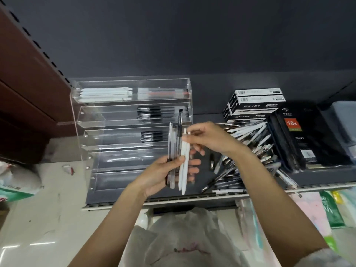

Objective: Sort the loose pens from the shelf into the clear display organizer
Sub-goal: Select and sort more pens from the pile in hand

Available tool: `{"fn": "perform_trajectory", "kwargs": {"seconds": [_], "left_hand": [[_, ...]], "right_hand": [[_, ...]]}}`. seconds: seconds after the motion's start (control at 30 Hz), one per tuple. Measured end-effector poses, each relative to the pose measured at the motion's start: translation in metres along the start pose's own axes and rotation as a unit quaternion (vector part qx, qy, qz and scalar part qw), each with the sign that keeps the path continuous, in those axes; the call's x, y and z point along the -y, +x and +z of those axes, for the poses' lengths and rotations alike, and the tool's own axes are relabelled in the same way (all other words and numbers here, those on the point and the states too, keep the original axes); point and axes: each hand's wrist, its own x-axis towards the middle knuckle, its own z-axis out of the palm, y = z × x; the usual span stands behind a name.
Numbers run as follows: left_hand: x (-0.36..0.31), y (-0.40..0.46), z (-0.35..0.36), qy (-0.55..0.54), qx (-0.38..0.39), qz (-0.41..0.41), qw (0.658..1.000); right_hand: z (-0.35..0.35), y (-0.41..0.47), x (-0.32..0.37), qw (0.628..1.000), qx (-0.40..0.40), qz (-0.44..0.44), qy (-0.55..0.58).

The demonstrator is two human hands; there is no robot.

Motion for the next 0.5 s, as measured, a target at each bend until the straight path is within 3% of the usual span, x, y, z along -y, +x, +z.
{"fn": "perform_trajectory", "kwargs": {"seconds": [0.13, 0.23, 0.37, 0.5], "left_hand": [[-0.006, -0.023, -0.034, -0.030, 0.014, 0.009, 0.999], [-0.008, -0.037, -0.056, -0.087, 0.006, 0.050, 0.995], [-0.008, -0.046, -0.073, -0.194, -0.046, 0.126, 0.972], [-0.008, -0.042, -0.064, -0.224, -0.073, 0.167, 0.957]], "right_hand": [[0.035, 0.013, 0.020, 0.999, -0.024, 0.003, 0.027], [0.042, 0.013, 0.031, 0.990, -0.118, -0.003, 0.074], [0.054, 0.008, 0.041, 0.921, -0.306, -0.060, 0.234], [0.111, 0.010, 0.045, 0.874, -0.373, -0.102, 0.295]]}}
